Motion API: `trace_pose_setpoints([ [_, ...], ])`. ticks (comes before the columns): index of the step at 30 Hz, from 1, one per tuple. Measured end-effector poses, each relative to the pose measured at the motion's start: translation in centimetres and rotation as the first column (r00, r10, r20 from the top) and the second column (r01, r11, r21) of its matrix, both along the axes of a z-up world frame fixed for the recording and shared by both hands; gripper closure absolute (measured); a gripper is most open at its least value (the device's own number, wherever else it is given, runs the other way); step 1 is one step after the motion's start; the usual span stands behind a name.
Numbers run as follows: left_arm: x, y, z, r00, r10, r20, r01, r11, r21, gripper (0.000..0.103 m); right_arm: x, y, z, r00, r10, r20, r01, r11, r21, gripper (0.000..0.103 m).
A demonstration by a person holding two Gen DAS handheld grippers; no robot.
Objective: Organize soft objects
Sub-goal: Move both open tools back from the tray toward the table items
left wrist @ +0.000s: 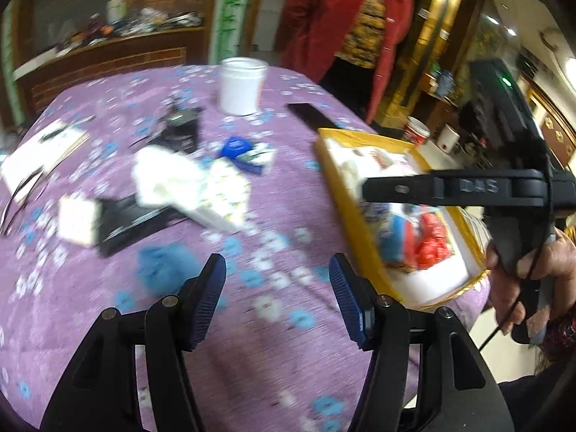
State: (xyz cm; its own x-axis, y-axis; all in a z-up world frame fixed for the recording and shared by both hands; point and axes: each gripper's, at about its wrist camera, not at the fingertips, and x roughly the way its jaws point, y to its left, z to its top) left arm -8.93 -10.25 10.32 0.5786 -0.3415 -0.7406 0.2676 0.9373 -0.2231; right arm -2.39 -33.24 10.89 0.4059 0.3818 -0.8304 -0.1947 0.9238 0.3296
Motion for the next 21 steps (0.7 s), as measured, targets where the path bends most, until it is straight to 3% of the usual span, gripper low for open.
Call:
trace_pose_setpoints([
  [11,0.7,7.1,-3.6,0.975,0.197,-0.100,-0.201,0.979,-0.037,0.045,-0.5,3.0,-1.7,0.997,0.067,-0.048,-0.067,0.998,-0.013,0.034],
  [17,2.7,6.6,-5.0,0.973,0.172,-0.151,-0.182,0.982,-0.057,0.045,-0.8,3.6,-2.4,0.994,0.083,-0.068,-0.085,0.996,-0.021,0.034],
  [21,4.5,5.4,-5.8,0.975,0.167,-0.147,-0.170,0.985,-0.009,0.045,-0.9,3.5,-2.7,0.993,0.086,-0.076,-0.089,0.996,-0.028,0.034],
])
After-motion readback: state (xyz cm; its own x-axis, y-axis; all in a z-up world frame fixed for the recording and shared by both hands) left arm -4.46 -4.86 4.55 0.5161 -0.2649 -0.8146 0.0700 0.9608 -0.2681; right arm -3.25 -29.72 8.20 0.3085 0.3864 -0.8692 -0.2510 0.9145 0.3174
